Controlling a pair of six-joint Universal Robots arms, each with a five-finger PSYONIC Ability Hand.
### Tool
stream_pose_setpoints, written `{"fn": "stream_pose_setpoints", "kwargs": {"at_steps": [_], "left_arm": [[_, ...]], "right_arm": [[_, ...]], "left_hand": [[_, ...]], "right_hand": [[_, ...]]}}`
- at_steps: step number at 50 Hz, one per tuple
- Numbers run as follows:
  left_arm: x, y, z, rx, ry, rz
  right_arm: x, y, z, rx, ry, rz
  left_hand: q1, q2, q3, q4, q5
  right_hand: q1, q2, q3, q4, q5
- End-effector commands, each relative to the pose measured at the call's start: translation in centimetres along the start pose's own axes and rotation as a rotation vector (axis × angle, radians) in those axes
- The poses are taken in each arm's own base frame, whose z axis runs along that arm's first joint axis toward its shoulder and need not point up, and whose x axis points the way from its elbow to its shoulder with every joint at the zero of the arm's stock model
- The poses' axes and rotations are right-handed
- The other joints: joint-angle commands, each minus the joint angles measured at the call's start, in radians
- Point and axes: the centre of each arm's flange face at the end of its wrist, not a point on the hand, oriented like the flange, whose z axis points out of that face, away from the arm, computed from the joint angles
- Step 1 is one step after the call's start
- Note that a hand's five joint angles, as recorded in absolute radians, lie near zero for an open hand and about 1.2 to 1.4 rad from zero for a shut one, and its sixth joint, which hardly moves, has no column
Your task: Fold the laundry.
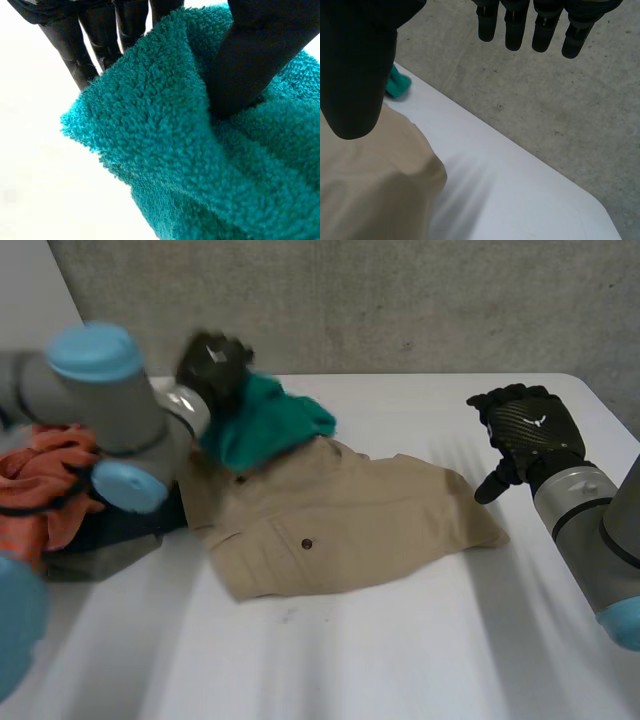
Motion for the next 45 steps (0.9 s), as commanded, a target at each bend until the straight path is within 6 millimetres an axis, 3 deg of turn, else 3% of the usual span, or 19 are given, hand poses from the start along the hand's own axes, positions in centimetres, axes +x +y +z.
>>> {"fn": "stream_pose_setpoints", "kwargs": {"at_steps": [1, 3, 7, 10, 13, 17, 19, 20, 21, 22, 28, 31, 34, 35, 38, 42, 45], "left_arm": [[-10.6, -6.2, -1.1, 0.167, -0.283, -0.011], [-13.3, -6.2, -1.6, 0.155, -0.359, -0.002], [-16.2, -4.7, -2.5, 0.096, -0.442, 0.021], [-17.1, -2.7, -3.1, 0.029, -0.455, 0.036], [-16.6, -0.5, -3.4, -0.038, -0.428, 0.035], [-14.0, 3.5, -4.2, -0.146, -0.309, 0.013], [-13.1, 4.2, -4.5, -0.166, -0.263, 0.004], [-12.8, 4.5, -4.6, -0.171, -0.247, 0.004], [-12.2, 4.8, -4.9, -0.184, -0.218, 0.002], [-12.0, 4.9, -5.1, -0.189, -0.207, 0.001], [-11.2, 3.0, -7.0, -0.220, -0.189, -0.030], [-10.0, 1.6, -8.9, -0.248, -0.145, -0.077], [-7.7, 0.3, -11.1, -0.276, -0.061, -0.137], [-6.1, -0.2, -12.3, -0.293, -0.003, -0.176], [-3.3, -0.5, -14.2, -0.329, 0.098, -0.235], [2.6, -0.2, -17.8, -0.395, 0.289, -0.310], [5.0, 0.3, -18.9, -0.417, 0.346, -0.317]], "right_arm": [[-0.5, -0.3, -0.3, 0.007, -0.017, -0.001], [-0.7, -0.4, -0.4, 0.008, -0.028, -0.002], [-1.1, -0.5, -0.6, 0.013, -0.047, -0.003], [-1.3, -0.5, -0.6, 0.009, -0.056, -0.003], [-1.4, -0.5, -0.6, 0.006, -0.062, -0.003], [-1.6, -0.4, -0.6, -0.007, -0.073, -0.012], [-1.7, -0.4, -0.7, -0.012, -0.076, -0.016], [-1.7, -0.4, -0.7, -0.013, -0.076, -0.018], [-1.7, -0.4, -0.7, -0.016, -0.077, -0.022], [-1.7, -0.3, -0.7, -0.019, -0.078, -0.022], [-1.4, -0.2, -0.6, -0.023, -0.073, -0.024], [-1.2, -0.2, -0.5, -0.025, -0.069, -0.025], [-0.8, -0.2, -0.5, -0.031, -0.066, -0.029], [-0.7, -0.1, -0.5, -0.039, -0.067, -0.031], [-0.5, 0.0, -0.5, -0.056, -0.074, -0.040], [-0.5, 0.6, -0.8, -0.109, -0.105, -0.072], [-0.7, 0.9, -1.0, -0.131, -0.128, -0.094]], "left_hand": [[0.306, 0.211, 0.242, 0.212, 0.308], [0.306, 0.211, 0.242, 0.212, 0.308], [0.306, 0.211, 0.242, 0.212, 0.308], [0.306, 0.211, 0.242, 0.212, 0.308], [0.306, 0.211, 0.242, 0.212, 0.308], [0.306, 0.211, 0.242, 0.212, 0.308], [-0.041, -0.136, -0.105, -0.135, -0.039], [-0.296, -0.391, -0.360, -0.390, -0.294], [-0.705, -0.801, -0.770, -0.799, -0.703], [-0.915, -1.011, -0.980, -1.010, -0.914], [-0.915, -1.011, -0.980, -1.010, -0.914], [-0.915, -1.011, -0.980, -1.010, -0.914], [-0.915, -1.011, -0.980, -1.010, -0.914], [-0.915, -1.011, -0.980, -1.010, -0.914], [-0.915, -1.011, -0.980, -1.010, -0.914], [-0.915, -1.011, -0.980, -1.010, -0.914], [-0.915, -1.011, -0.980, -1.010, -0.914]], "right_hand": [[-0.061, -0.041, -0.030, -0.028, -0.040], [-0.061, -0.041, -0.030, -0.028, -0.040], [-0.061, -0.041, -0.030, -0.028, -0.040], [-0.061, -0.041, -0.030, -0.028, -0.040], [-0.061, -0.041, -0.030, -0.028, -0.040], [-0.061, -0.041, -0.030, -0.028, -0.040], [-0.061, -0.041, -0.030, -0.028, -0.040], [-0.061, -0.041, -0.030, -0.028, -0.040], [-0.061, -0.041, -0.030, -0.028, -0.040], [-0.061, -0.041, -0.030, -0.028, -0.040], [-0.061, -0.041, -0.030, -0.028, -0.040], [-0.061, -0.041, -0.030, -0.028, -0.040], [-0.061, -0.041, -0.030, -0.028, -0.040], [-0.061, -0.041, -0.030, -0.028, -0.040], [-0.061, -0.041, -0.030, -0.028, -0.040], [-0.061, -0.041, -0.030, -0.028, -0.040], [-0.061, -0.041, -0.030, -0.028, -0.040]]}}
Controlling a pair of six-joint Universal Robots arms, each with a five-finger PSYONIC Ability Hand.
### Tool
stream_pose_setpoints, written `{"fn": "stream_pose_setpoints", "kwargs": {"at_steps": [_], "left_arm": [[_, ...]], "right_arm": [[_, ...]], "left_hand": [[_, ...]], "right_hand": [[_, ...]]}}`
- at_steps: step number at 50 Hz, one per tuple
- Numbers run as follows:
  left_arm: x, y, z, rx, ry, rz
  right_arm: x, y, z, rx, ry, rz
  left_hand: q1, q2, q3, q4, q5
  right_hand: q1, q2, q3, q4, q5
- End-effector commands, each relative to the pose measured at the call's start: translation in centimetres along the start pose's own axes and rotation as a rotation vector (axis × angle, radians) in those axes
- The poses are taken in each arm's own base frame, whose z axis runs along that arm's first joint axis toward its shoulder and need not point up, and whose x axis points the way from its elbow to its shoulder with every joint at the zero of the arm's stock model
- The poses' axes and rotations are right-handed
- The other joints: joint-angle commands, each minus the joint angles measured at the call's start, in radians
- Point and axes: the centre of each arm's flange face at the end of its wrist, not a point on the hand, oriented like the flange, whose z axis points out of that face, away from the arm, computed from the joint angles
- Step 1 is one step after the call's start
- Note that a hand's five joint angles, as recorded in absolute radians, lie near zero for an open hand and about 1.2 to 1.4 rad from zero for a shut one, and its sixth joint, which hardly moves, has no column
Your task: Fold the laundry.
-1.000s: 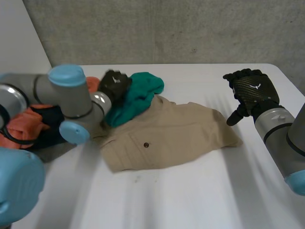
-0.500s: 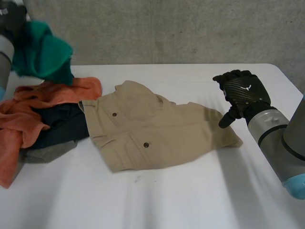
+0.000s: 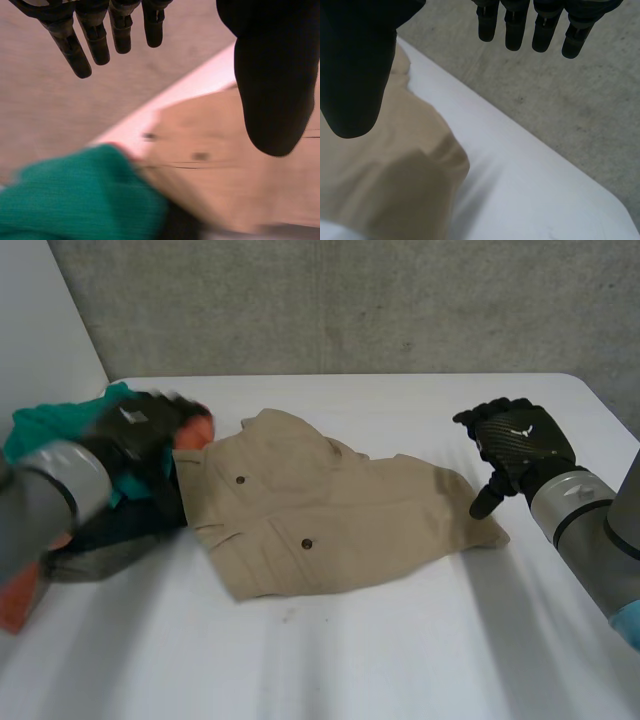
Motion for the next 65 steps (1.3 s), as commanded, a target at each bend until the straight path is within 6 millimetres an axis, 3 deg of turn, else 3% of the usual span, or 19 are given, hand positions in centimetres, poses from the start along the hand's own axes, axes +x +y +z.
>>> {"fn": "stream_pose_setpoints", "kwargs": {"at_steps": [1, 14, 17, 19, 20, 22, 27, 28, 32, 35, 39, 41, 42, 44, 47, 50, 56, 61, 65], "left_arm": [[7.7, 4.3, -2.0, -0.103, 0.213, -0.033], [9.3, 9.0, 3.5, -0.121, 0.074, 0.042], [9.3, 9.5, 4.2, -0.127, 0.066, 0.067], [8.6, 9.1, 5.0, -0.104, 0.034, 0.074], [7.6, 7.9, 5.6, -0.062, -0.012, 0.074], [6.5, 6.0, 6.0, -0.003, -0.068, 0.071], [3.1, -4.8, 5.4, 0.348, -0.231, 0.061], [2.5, -8.2, 4.9, 0.476, -0.252, 0.066], [2.0, -16.6, 2.5, 0.778, -0.250, 0.074], [3.8, -18.1, 1.8, 0.814, -0.158, 0.080], [8.9, -16.0, 2.4, 0.720, 0.094, 0.084], [12.7, -12.7, 2.8, 0.608, 0.274, 0.077], [16.8, -8.5, 2.9, 0.484, 0.452, 0.075], [19.3, -5.6, 2.7, 0.410, 0.562, 0.078], [24.4, 0.6, 1.3, 0.263, 0.758, 0.102], [25.8, 2.5, 0.4, 0.230, 0.784, 0.155], [23.8, -1.8, -0.6, 0.370, 0.682, 0.215], [18.2, -6.7, -1.0, 0.462, 0.465, 0.154], [13.5, -7.1, -0.9, 0.414, 0.305, 0.069]], "right_arm": [[-0.6, 1.0, -0.4, -0.073, -0.066, -0.066], [-0.9, 4.2, 0.6, -0.136, -0.100, -0.158], [-0.6, 4.6, 0.6, -0.133, -0.091, -0.154], [-0.5, 4.6, 0.7, -0.123, -0.083, -0.155], [-0.4, 4.5, 0.7, -0.118, -0.079, -0.156], [-0.3, 4.2, 0.6, -0.108, -0.073, -0.158], [0.3, 2.9, 0.2, -0.069, -0.051, -0.161], [0.6, 2.6, 0.1, -0.062, -0.041, -0.157], [1.6, 2.1, -0.1, -0.046, -0.007, -0.135], [2.3, 1.9, 0.0, -0.042, 0.009, -0.116], [3.3, 1.9, 0.2, -0.043, 0.030, -0.096], [4.0, 1.9, 0.4, -0.044, 0.049, -0.089], [4.5, 1.9, 0.5, -0.046, 0.062, -0.086], [5.1, 2.0, 0.5, -0.053, 0.075, -0.080], [6.0, 2.2, 0.7, -0.073, 0.094, -0.069], [6.5, 2.3, 0.7, -0.077, 0.107, -0.063], [6.8, 2.1, 0.8, -0.071, 0.113, -0.055], [5.9, 0.9, 0.1, -0.047, 0.084, -0.057], [4.0, -0.9, -1.5, -0.032, 0.020, -0.072]], "left_hand": [[-0.009, -0.030, -0.032, -0.024, -0.045], [-0.009, -0.030, -0.032, -0.024, -0.045], [0.325, 0.304, 0.301, 0.310, 0.289], [1.028, 1.007, 1.005, 1.013, 0.993], [1.211, 1.190, 1.187, 1.196, 1.175], [1.213, 1.192, 1.189, 1.198, 1.177], [1.213, 1.192, 1.189, 1.198, 1.177], [1.213, 1.192, 1.189, 1.198, 1.177], [1.213, 1.192, 1.189, 1.198, 1.177], [1.213, 1.192, 1.189, 1.198, 1.177], [1.213, 1.192, 1.189, 1.198, 1.177], [1.213, 1.192, 1.189, 1.198, 1.177], [1.213, 1.192, 1.189, 1.198, 1.177], [0.956, 0.935, 0.933, 0.941, 0.921], [-0.001, -0.022, -0.025, -0.016, -0.037], [-0.009, -0.030, -0.032, -0.024, -0.045], [-0.009, -0.030, -0.032, -0.024, -0.045], [-0.009, -0.030, -0.032, -0.024, -0.045], [-0.009, -0.030, -0.032, -0.024, -0.045]], "right_hand": [[-0.061, -0.041, -0.030, -0.028, -0.040], [-0.061, -0.041, -0.030, -0.028, -0.040], [-0.061, -0.041, -0.030, -0.028, -0.040], [-0.061, -0.041, -0.030, -0.028, -0.040], [-0.061, -0.041, -0.030, -0.028, -0.040], [-0.061, -0.041, -0.030, -0.028, -0.040], [-0.061, -0.041, -0.030, -0.028, -0.040], [-0.061, -0.041, -0.030, -0.028, -0.040], [-0.061, -0.041, -0.030, -0.028, -0.040], [-0.061, -0.041, -0.030, -0.028, -0.040], [-0.061, -0.041, -0.030, -0.028, -0.040], [-0.061, -0.041, -0.030, -0.028, -0.040], [-0.061, -0.041, -0.030, -0.028, -0.040], [-0.061, -0.041, -0.030, -0.028, -0.040], [-0.061, -0.041, -0.030, -0.028, -0.040], [-0.061, -0.041, -0.030, -0.028, -0.040], [-0.061, -0.041, -0.030, -0.028, -0.040], [-0.061, -0.041, -0.030, -0.028, -0.040], [-0.061, -0.041, -0.030, -0.028, -0.040]]}}
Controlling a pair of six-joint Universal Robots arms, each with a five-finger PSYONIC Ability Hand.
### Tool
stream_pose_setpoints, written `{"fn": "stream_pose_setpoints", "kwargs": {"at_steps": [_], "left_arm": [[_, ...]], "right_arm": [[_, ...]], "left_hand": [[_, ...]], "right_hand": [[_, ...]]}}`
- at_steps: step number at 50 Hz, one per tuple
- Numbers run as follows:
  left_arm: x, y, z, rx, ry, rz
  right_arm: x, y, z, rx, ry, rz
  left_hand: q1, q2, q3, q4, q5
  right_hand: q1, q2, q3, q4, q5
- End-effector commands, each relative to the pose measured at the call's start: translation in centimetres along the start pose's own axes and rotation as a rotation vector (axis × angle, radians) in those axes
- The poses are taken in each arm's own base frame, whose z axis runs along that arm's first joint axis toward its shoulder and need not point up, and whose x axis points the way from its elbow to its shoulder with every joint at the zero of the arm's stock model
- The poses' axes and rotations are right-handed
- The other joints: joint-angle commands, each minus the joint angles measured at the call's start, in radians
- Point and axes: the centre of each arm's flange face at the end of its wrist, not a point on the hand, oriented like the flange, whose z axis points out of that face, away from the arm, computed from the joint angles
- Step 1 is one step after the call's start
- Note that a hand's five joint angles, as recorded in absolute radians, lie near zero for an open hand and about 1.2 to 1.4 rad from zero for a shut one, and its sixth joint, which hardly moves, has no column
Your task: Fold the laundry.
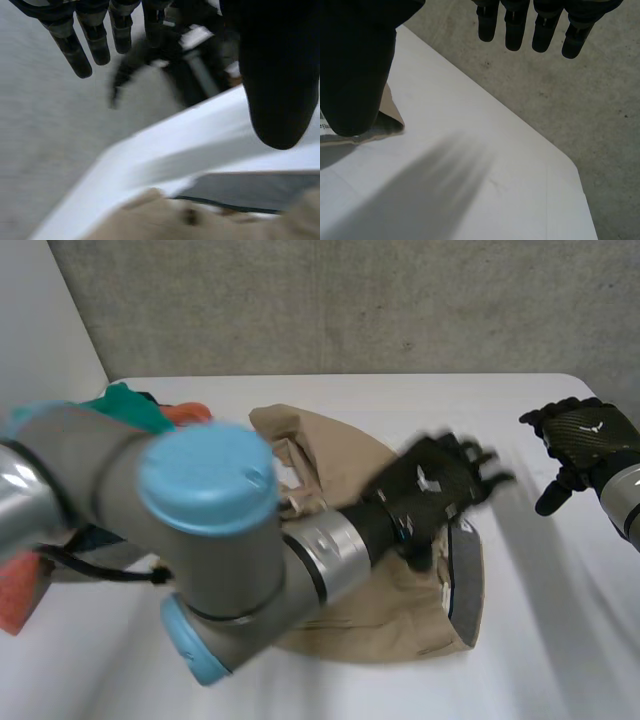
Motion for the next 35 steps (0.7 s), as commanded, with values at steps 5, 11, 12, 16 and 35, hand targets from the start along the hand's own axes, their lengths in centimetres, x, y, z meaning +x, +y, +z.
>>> {"fn": "stream_pose_setpoints", "kwargs": {"at_steps": [5, 11, 12, 16, 35], "left_arm": [[-10.4, 0.5, -7.5, -0.172, -0.443, -0.144], [-12.4, 6.2, -12.3, -0.451, -0.486, -0.289], [-12.6, 6.9, -12.8, -0.475, -0.482, -0.310], [-13.6, 9.2, -14.8, -0.543, -0.454, -0.386], [-13.9, 14.0, -16.3, -0.574, -0.423, -0.408]], "right_arm": [[-4.6, -3.7, -5.3, -0.034, -0.189, -0.028], [-9.9, -1.8, -10.1, -0.295, -0.444, -0.047], [-10.6, -1.7, -10.6, -0.302, -0.470, -0.053], [-12.9, -0.8, -11.5, -0.277, -0.513, -0.058], [-17.6, 3.0, -8.3, -0.212, -0.362, -0.115]], "left_hand": [[-0.009, -0.031, -0.034, -0.026, -0.043], [-0.009, -0.031, -0.034, -0.026, -0.043], [-0.009, -0.031, -0.034, -0.026, -0.043], [0.039, 0.017, 0.014, 0.022, 0.004], [0.077, 0.055, 0.052, 0.060, 0.043]], "right_hand": [[-0.061, -0.041, -0.030, -0.028, -0.040], [-0.061, -0.041, -0.030, -0.028, -0.040], [-0.061, -0.041, -0.030, -0.028, -0.040], [-0.029, -0.009, 0.002, 0.004, -0.008], [1.161, 1.181, 1.192, 1.194, 1.182]]}}
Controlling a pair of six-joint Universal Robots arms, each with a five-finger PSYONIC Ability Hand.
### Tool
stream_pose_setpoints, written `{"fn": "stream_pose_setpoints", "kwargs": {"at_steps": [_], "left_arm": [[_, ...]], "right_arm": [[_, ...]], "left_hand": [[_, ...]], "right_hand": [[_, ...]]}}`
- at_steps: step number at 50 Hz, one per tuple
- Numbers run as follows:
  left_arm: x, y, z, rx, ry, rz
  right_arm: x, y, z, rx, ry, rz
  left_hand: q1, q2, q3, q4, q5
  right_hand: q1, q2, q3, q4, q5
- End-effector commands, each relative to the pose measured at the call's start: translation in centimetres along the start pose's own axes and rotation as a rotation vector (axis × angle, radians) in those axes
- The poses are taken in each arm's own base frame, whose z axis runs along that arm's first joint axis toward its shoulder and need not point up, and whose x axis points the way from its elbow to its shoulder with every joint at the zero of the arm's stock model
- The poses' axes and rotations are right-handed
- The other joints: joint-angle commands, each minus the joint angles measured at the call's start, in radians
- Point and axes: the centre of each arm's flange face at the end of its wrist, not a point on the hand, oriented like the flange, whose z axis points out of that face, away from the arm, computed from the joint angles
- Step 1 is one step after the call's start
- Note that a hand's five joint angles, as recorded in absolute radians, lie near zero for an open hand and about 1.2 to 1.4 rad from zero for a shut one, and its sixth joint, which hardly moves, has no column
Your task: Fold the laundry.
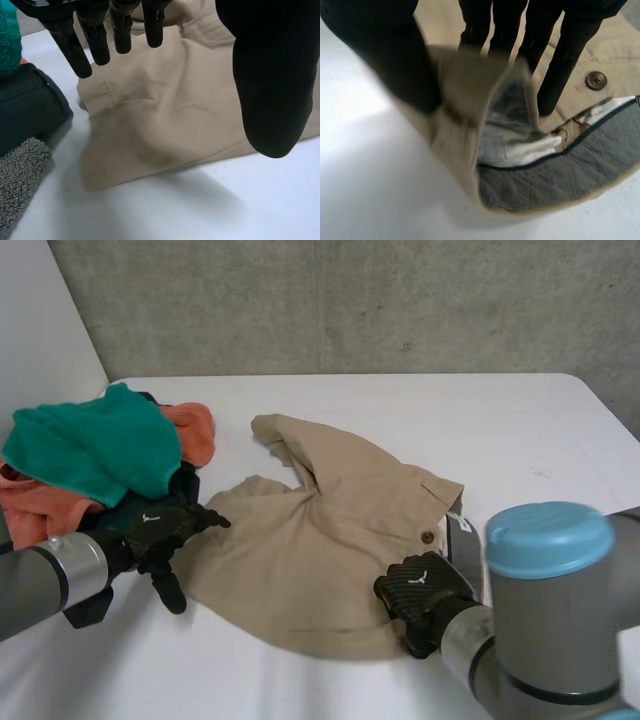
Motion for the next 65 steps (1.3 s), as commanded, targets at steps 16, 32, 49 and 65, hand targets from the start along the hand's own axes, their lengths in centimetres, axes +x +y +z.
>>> {"fn": "stream_pose_setpoints", "kwargs": {"at_steps": [16, 32, 49, 65], "left_arm": [[0.8, 1.7, 1.7, -0.007, -0.033, 0.050], [2.4, -7.9, -4.8, 0.358, -0.208, 0.075], [5.7, -16.9, -9.7, 0.355, -0.149, 0.091], [-0.7, -25.5, 1.9, 0.870, -0.405, 0.375]], "right_arm": [[4.2, -7.2, -4.2, 0.374, 0.151, 0.202], [9.2, -11.3, -7.7, 0.502, 0.311, 0.153], [14.4, -13.7, -6.9, 0.255, 0.330, -0.151], [22.3, -20.2, 3.9, 0.788, 0.710, -0.036]], "left_hand": [[0.173, 0.153, 0.149, 0.157, 0.139], [1.209, 1.189, 1.185, 1.193, 1.175], [1.209, 1.189, 1.185, 1.193, 1.175], [1.209, 1.189, 1.185, 1.193, 1.175]], "right_hand": [[0.408, 0.356, 0.375, 0.375, 0.394], [0.408, 0.356, 0.375, 0.375, 0.394], [0.408, 0.356, 0.375, 0.375, 0.394], [0.408, 0.356, 0.375, 0.375, 0.394]]}}
